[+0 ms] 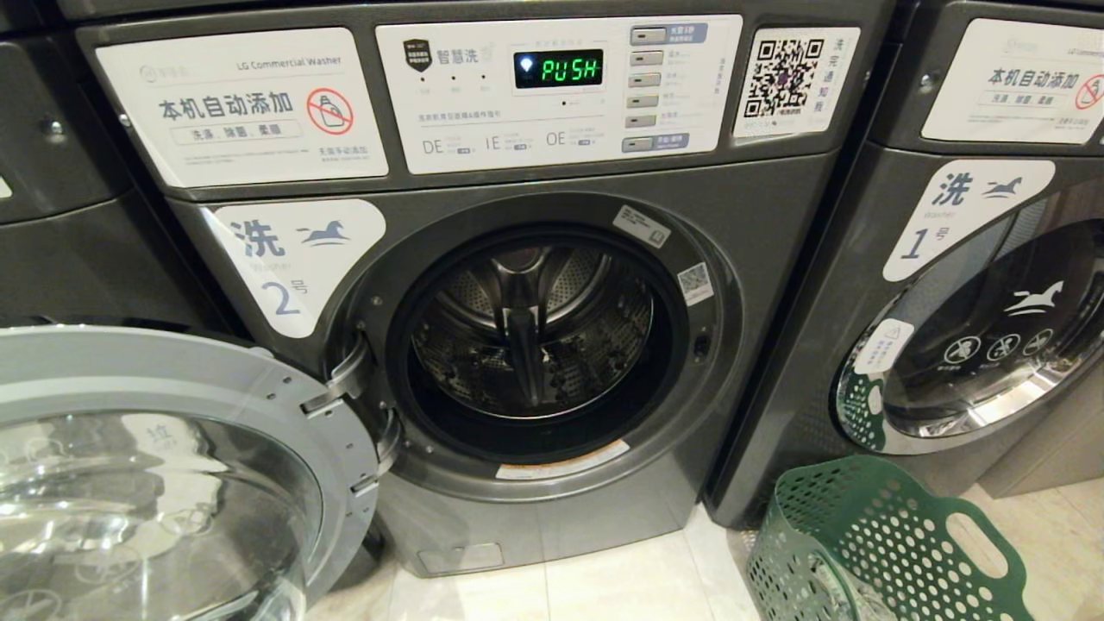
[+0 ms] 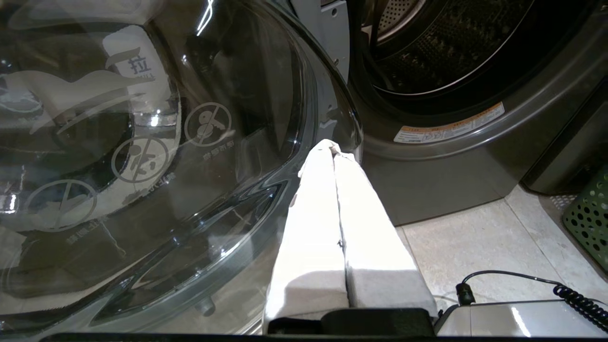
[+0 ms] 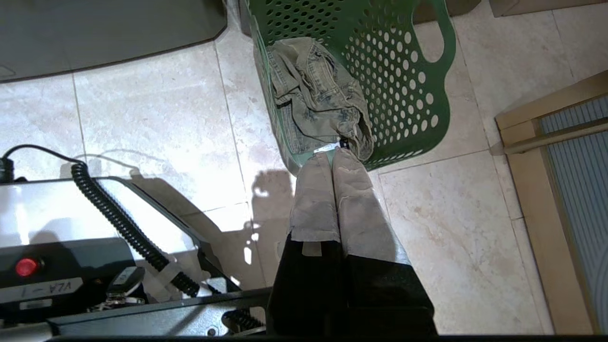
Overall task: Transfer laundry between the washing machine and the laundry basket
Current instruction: Close the washing machine door with the left hand
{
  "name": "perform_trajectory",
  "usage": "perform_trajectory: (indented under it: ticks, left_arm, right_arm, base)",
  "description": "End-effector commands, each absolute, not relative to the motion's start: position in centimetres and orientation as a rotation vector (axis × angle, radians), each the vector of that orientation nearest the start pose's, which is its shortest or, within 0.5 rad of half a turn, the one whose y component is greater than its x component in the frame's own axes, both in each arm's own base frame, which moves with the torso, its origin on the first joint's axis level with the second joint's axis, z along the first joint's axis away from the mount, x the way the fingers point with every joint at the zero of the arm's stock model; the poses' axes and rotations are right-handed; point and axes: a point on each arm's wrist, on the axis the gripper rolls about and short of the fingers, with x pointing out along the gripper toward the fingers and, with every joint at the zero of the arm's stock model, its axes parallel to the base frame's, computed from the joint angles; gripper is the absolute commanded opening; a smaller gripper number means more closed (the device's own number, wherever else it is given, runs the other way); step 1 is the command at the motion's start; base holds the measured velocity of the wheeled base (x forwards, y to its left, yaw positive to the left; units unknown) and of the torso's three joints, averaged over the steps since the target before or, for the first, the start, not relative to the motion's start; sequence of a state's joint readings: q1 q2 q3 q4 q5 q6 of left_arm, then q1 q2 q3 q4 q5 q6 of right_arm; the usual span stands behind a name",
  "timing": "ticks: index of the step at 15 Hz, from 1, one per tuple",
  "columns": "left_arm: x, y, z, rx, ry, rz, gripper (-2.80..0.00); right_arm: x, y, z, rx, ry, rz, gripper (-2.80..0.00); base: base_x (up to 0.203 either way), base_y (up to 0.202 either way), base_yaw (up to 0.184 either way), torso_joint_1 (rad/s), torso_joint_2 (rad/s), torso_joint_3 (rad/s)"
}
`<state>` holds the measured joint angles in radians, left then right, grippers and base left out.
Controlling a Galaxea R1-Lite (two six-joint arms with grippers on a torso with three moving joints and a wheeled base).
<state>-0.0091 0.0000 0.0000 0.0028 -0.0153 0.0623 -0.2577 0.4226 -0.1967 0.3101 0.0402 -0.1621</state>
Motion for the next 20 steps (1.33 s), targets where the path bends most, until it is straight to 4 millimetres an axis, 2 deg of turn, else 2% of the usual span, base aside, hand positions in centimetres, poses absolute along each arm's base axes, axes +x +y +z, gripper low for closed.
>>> perform_trajectory:
  ticks: [1,4,7,10,12,14,17,20]
  left_arm:
    - [-2.27,-0.02,7.52,0.064,0.004,-0.026,-2.80]
    - [-2.27,-0.02,7.52,0.066,0.004,-0.026,-2.80]
    - [-2.27,-0.01,7.52,0.066,0.004,-0.025,-2.80]
    - [-2.27,-0.02,7.52,0.066,0.004,-0.026,-2.80]
    - [-2.27,-0.01,7.52,0.066,0.004,-0.025,-2.80]
    - [-2.27,-0.01,7.52,0.067,0.004,-0.025,-2.80]
    - [-2.27,-0.01,7.52,0.067,0.004,-0.025,-2.80]
    - [-2.27,-0.02,7.52,0.067,0.004,-0.026,-2.80]
  right_arm:
    - [-1.11,0.40,8.97,-0.091,0.476,-0.170,-2.80]
    - [-1.23,0.48,8.51,-0.097,0.476,-0.108,-2.80]
    - [-1.26,0.29,8.51,-0.131,0.469,0.032,-2.80]
    - [-1.25,0.25,8.47,-0.124,0.472,0.056,-2.80]
    - [-1.17,0.07,8.49,-0.156,0.478,0.156,-2.80]
    - [-1.37,-0.03,8.42,-0.147,0.455,0.140,-2.80]
    - [-1.59,-0.11,8.38,-0.052,0.439,0.011,-2.80]
    - [-1.31,-0.03,8.44,-0.103,0.473,0.020,-2.80]
  base:
    - [0.000,0.000,0.000,0.000,0.00,0.000]
    - [0.000,0.000,0.000,0.000,0.00,0.000]
    - [0.000,0.000,0.000,0.000,0.00,0.000]
    - [0.000,0.000,0.000,0.000,0.00,0.000]
    - [0.000,0.000,0.000,0.000,0.00,0.000]
    - [0.000,0.000,0.000,0.000,0.00,0.000]
    - [0.000,0.000,0.000,0.000,0.00,0.000]
    - [0.000,0.000,0.000,0.000,0.00,0.000]
